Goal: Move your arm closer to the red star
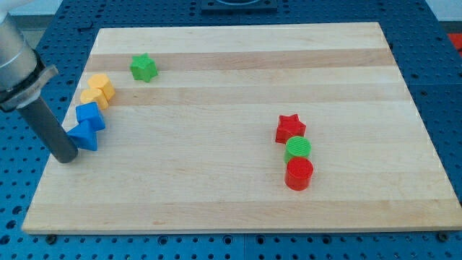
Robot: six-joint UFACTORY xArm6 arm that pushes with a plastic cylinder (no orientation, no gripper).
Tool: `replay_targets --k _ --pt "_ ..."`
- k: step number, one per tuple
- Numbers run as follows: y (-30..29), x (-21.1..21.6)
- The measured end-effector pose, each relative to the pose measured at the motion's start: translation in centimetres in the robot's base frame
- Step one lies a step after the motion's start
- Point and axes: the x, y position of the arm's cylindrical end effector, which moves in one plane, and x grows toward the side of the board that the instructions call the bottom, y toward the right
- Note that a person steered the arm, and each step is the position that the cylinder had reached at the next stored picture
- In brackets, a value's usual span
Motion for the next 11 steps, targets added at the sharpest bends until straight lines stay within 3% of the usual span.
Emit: replay_targets --k 3,6,7,11 --pt "4.8 1.1" --pt "12.2 -5.6" --pt "16.0 -7.4" --pt "38.0 -7.7"
